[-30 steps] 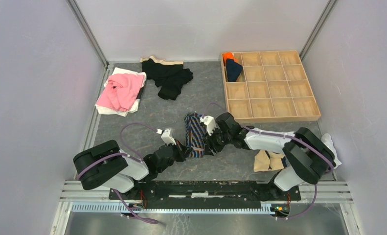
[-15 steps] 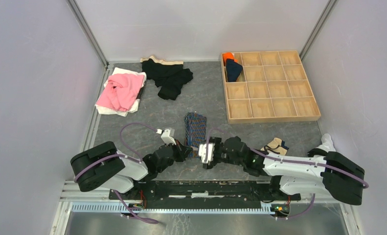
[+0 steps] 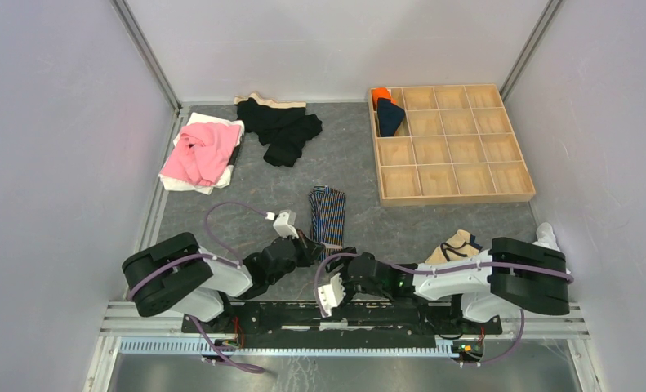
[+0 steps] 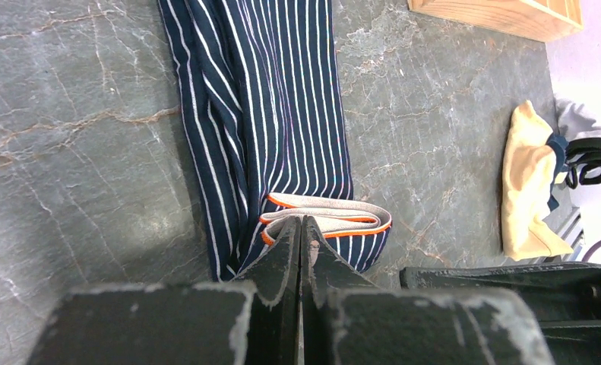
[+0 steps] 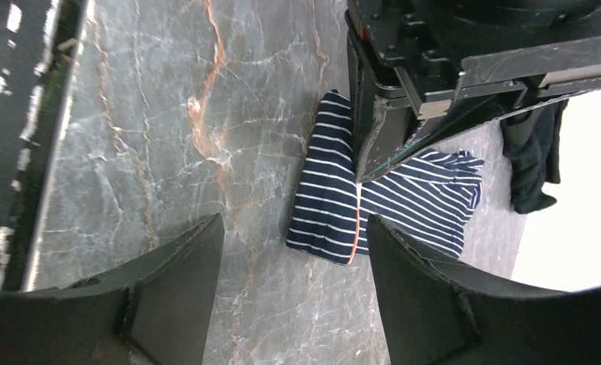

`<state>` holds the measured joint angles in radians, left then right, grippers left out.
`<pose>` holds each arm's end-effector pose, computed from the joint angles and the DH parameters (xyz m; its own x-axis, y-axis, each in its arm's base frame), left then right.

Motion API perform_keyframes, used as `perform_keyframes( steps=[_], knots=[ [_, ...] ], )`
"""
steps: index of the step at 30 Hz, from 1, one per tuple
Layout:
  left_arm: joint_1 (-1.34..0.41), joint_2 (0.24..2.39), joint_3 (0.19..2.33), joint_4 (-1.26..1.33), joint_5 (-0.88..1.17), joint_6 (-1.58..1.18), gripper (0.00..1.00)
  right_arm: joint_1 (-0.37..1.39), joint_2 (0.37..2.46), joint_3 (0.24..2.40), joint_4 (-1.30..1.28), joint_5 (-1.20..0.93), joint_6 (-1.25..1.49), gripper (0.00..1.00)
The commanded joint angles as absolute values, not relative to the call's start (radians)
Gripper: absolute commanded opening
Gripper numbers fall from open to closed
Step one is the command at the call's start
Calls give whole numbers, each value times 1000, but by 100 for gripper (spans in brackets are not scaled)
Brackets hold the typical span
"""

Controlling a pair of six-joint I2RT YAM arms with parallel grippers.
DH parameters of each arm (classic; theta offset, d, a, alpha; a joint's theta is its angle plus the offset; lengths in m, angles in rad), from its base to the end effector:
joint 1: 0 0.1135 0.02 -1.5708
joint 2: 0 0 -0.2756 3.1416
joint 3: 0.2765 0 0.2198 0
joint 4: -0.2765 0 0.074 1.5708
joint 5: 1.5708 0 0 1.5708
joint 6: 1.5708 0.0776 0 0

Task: Roll the underwear
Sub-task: Roll the underwear to the center of the board.

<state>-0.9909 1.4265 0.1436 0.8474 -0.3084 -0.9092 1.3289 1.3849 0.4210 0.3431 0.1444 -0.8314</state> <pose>0.1469 -0.1812 0.1381 -0.6519 -0.3768 -0.6581 0.2147 0.7406 -0.6367 0.0735 0.2513 0.1572 0.5953 -0.6397 -0.4863 -0.7315 -0.1810 -0.6574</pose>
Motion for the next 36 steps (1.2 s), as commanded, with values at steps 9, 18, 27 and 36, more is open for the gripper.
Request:
perform_keyframes(
  steps=[9,18,27,36],
  knots=[
    [-989,1503,124,580,-341,-919,2,1332,1525,451,446,270,-954,67],
    [-988,1516,129,592,-327,-901,2,1319,1596,441,454,300,-958,52],
    [-983,1516,126,606,-312,-886,2,1312,1612,430,509,320,-936,25],
    [-979,1470,121,606,-301,-866,2,1307,1590,443,498,316,-891,0]
  ],
)
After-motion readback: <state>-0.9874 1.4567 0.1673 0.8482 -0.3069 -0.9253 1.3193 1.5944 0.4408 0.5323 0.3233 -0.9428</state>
